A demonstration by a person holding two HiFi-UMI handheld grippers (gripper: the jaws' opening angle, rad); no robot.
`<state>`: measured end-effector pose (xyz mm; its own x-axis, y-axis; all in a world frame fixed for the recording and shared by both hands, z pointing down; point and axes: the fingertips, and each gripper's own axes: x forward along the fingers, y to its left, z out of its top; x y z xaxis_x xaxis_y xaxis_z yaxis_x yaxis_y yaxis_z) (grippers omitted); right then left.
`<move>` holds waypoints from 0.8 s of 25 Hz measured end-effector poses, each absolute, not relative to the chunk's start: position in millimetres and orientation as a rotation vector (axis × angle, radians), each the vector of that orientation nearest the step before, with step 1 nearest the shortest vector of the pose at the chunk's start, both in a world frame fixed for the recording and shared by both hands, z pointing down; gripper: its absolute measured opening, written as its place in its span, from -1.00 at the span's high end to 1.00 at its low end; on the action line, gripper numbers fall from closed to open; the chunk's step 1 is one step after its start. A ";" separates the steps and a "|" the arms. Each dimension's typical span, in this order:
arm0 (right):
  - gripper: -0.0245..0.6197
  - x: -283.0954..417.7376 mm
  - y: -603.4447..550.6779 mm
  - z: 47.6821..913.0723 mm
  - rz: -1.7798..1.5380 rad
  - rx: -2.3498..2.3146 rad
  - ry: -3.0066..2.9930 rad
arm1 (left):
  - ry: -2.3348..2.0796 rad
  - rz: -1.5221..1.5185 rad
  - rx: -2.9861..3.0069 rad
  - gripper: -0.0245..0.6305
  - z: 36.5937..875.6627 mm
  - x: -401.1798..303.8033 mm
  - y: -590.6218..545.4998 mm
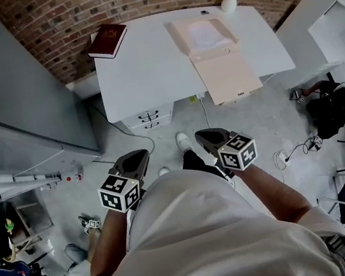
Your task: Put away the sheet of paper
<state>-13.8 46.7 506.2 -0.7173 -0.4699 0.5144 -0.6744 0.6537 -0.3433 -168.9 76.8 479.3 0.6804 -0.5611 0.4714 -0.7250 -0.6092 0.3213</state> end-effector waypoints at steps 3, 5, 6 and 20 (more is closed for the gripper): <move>0.84 -18.0 46.4 507.4 0.732 0.892 -2.492 | -1.003 0.443 2.398 0.85 480.0 -173.2 76.7; 0.84 -19.7 46.6 509.4 0.731 0.886 -2.490 | -1.011 0.437 2.392 0.85 481.5 -176.0 77.2; 0.84 -20.4 46.2 510.1 0.729 0.883 -2.490 | -1.014 0.434 2.389 0.85 482.4 -177.3 77.5; 0.84 -42.6 16.2 511.8 0.694 0.817 -2.476 | -1.065 0.409 2.341 0.85 492.2 -206.2 58.4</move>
